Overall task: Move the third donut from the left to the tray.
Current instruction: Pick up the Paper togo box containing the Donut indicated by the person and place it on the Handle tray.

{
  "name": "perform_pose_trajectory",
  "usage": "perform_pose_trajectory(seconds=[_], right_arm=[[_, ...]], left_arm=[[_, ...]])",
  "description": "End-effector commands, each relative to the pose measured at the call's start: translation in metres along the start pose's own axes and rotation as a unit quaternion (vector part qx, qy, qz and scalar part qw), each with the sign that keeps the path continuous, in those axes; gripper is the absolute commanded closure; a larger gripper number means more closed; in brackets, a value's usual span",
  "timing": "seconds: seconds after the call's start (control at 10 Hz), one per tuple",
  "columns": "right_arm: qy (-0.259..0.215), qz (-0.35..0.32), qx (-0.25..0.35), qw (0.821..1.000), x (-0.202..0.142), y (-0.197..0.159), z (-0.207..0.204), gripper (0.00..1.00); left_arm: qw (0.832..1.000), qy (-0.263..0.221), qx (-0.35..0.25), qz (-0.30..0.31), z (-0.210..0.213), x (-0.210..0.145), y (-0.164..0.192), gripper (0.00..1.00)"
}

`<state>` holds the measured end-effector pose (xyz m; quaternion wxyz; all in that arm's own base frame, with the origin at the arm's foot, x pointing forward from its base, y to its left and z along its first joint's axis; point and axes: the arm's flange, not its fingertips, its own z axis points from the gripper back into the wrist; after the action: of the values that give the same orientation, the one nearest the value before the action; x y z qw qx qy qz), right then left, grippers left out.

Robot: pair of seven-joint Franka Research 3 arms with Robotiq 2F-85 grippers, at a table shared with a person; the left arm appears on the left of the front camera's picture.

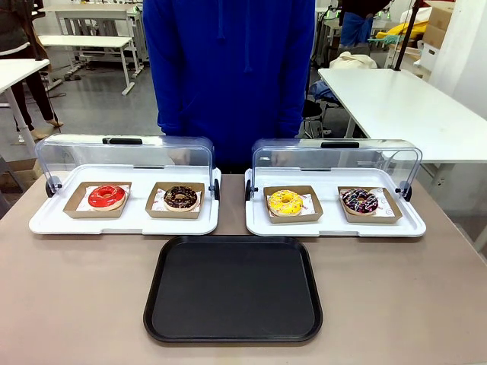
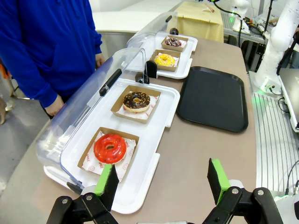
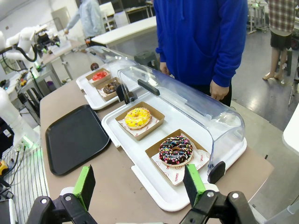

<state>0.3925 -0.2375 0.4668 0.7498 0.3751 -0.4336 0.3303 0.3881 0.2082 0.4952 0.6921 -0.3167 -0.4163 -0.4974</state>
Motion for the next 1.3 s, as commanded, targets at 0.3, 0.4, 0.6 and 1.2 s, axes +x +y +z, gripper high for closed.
perform_pose_trajectory(seconds=[0.3, 0.4, 0.6, 1.2], right_arm=[[-0.009, 0.006, 0.002, 1.000, 0.0023, -0.0002, 0.0001, 0.00], [-0.009, 0.006, 0.002, 1.000, 0.0023, -0.0002, 0.0001, 0.00], [-0.009, 0.006, 0.002, 1.000, 0.0023, -0.0002, 0.0001, 0.00], [-0.009, 0.006, 0.002, 1.000, 0.0023, -0.0002, 0.0001, 0.00]], left_arm=[[1.000, -0.001, -0.005, -0.005, 0.0013, 0.0007, -0.0016, 0.00], [1.000, -0.001, -0.005, -0.005, 0.0013, 0.0007, -0.0016, 0.00], [1.000, -0.001, -0.005, -0.005, 0.0013, 0.0007, -0.0016, 0.00], [1.000, -0.001, -0.005, -0.005, 0.0013, 0.0007, -0.0016, 0.00]])
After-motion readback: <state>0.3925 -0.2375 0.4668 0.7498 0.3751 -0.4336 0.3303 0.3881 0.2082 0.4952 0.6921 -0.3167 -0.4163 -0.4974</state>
